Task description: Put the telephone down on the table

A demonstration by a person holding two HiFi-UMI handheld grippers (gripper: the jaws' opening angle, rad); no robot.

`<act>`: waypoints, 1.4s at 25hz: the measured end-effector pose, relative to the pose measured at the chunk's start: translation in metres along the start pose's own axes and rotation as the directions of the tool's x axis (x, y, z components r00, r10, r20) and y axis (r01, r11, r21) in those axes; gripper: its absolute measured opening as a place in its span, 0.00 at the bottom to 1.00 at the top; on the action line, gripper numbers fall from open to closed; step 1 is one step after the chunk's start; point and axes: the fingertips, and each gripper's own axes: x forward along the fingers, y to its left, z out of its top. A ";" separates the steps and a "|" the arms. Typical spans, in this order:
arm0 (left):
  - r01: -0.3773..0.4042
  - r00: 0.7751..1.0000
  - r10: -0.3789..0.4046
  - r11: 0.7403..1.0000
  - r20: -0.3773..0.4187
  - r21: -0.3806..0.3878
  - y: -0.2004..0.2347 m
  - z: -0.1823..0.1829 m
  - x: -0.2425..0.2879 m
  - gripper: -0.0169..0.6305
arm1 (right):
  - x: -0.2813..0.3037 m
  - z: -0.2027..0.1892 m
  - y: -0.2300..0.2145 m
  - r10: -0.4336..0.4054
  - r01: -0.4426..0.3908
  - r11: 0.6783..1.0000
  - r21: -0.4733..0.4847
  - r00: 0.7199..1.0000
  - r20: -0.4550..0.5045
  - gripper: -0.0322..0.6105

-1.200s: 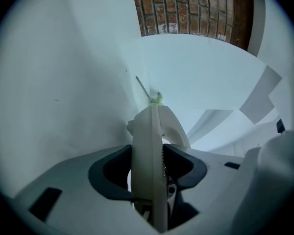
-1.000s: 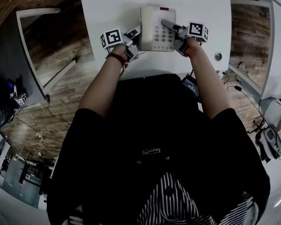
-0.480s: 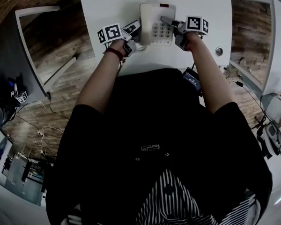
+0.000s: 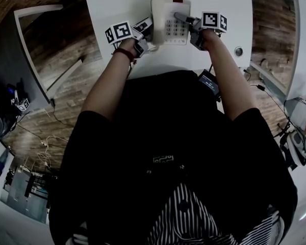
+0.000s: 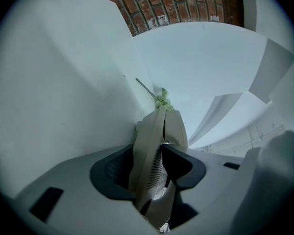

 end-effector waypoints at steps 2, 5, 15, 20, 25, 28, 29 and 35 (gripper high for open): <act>-0.007 1.000 0.007 1.000 0.002 0.008 -0.001 0.001 0.000 0.32 | 0.000 0.001 0.001 -0.014 0.014 1.000 -0.007 1.000 -0.003 0.55; -0.029 1.000 0.028 0.999 0.005 0.029 -0.001 0.002 0.000 0.32 | 0.000 0.001 0.000 -0.039 0.039 0.999 -0.019 0.999 -0.007 0.55; -0.077 0.997 0.078 0.996 -0.010 0.052 0.000 0.001 -0.001 0.30 | -0.001 0.000 0.000 -0.103 0.100 0.992 -0.081 0.994 -0.024 0.53; -0.084 0.996 0.085 0.995 -0.022 0.062 -0.001 0.000 -0.003 0.28 | 0.000 0.000 0.000 -0.092 0.088 0.992 -0.088 0.995 -0.036 0.52; -0.108 0.994 0.109 0.992 -0.020 0.065 0.001 0.000 -0.006 0.27 | -0.001 0.000 0.000 -0.101 0.097 0.991 -0.088 0.994 -0.039 0.52; -0.120 0.993 0.121 0.990 -0.011 0.072 0.002 0.000 -0.012 0.24 | -0.002 -0.001 -0.002 -0.108 0.103 0.990 -0.092 0.993 -0.043 0.52; -0.118 0.993 0.119 0.990 -0.005 0.073 0.001 0.001 -0.014 0.22 | -0.002 -0.001 -0.003 -0.113 0.108 0.990 -0.095 0.993 -0.042 0.52; -0.083 0.997 0.083 0.995 0.000 0.062 -0.005 0.006 -0.018 0.21 | -0.006 -0.001 -0.003 -0.164 0.160 0.978 -0.131 0.986 -0.022 0.49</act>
